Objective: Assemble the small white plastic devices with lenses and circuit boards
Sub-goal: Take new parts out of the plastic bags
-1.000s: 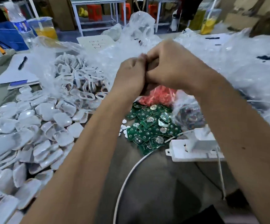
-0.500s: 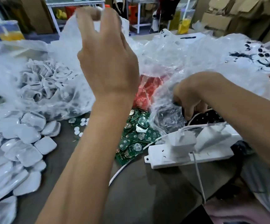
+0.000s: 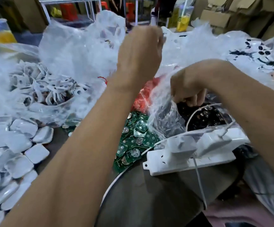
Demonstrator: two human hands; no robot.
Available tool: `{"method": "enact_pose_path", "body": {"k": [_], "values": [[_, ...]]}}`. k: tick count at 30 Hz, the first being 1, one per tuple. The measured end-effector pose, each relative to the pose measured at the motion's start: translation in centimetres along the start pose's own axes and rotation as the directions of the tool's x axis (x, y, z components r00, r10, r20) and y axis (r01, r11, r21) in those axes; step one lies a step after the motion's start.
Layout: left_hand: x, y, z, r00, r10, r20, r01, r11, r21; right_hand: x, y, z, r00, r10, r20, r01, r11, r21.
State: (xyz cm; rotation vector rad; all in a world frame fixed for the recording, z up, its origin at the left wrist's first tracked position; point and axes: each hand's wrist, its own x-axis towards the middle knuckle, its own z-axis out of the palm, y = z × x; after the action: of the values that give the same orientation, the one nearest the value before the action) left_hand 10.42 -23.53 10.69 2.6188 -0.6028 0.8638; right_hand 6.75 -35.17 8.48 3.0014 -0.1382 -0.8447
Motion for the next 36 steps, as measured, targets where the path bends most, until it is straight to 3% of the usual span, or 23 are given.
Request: {"method": "enact_pose_path", "body": {"k": [2, 6, 9, 14, 19, 24, 26, 29, 33, 36], "values": [[-2.0, -1.9, 2.1, 0.969, -0.041, 0.245, 0.049, 0.998, -0.028, -1.0, 0.1, -1.1, 0.997, -0.04, -0.062, 0.043, 0.998, 0.051], [-1.5, -3.3, 3.2, 0.86, -0.143, 0.49, 0.102, 0.989, 0.11, -3.6, 0.4, -3.6, 0.953, -0.198, -0.228, 0.232, 0.963, 0.135], [-3.1, -3.6, 3.7, 0.754, -0.134, 0.644, 0.069, 0.99, 0.125, -5.4, -0.5, -4.6, 0.86, -0.245, -0.447, 0.336, 0.932, 0.134], [-4.2, -3.6, 4.4, 0.799, -0.134, 0.586, 0.154, 0.988, 0.016, -4.6, -2.7, -3.8, 0.701, -0.172, -0.692, 0.446, 0.863, 0.237], [-4.7, -4.6, 4.4, 0.81, -0.222, 0.542, 0.352, 0.924, -0.148, -2.5, -4.8, -3.2, 0.739, -0.085, -0.668, 0.407, 0.847, 0.342], [-5.0, -5.2, 3.8, 0.79, -0.337, 0.512, 0.571, 0.71, -0.412, -1.8, -6.5, -2.7, 0.818, -0.045, -0.574, 0.361, 0.816, 0.451], [-5.3, -5.5, 3.1, 0.793, -0.414, 0.446, 0.603, 0.635, -0.483, -2.1, -6.9, -2.5, 0.829, -0.022, -0.558, 0.344, 0.808, 0.479], [-6.2, -6.5, 1.7, 0.743, -0.508, 0.436, 0.662, 0.462, -0.59, -2.6, -7.5, -2.2, 0.816, 0.008, -0.578, 0.358, 0.778, 0.516], [-8.5, -7.8, -0.8, 0.709, -0.564, 0.423, 0.641, 0.266, -0.72, -3.4, -9.7, -2.0, 0.812, -0.075, -0.579, 0.396, 0.799, 0.453], [-10.6, -9.1, -3.0, 0.735, -0.553, 0.393, 0.576, 0.205, -0.791, -4.2, -12.0, -1.3, 0.735, -0.124, -0.667, 0.494, 0.772, 0.401]]}}
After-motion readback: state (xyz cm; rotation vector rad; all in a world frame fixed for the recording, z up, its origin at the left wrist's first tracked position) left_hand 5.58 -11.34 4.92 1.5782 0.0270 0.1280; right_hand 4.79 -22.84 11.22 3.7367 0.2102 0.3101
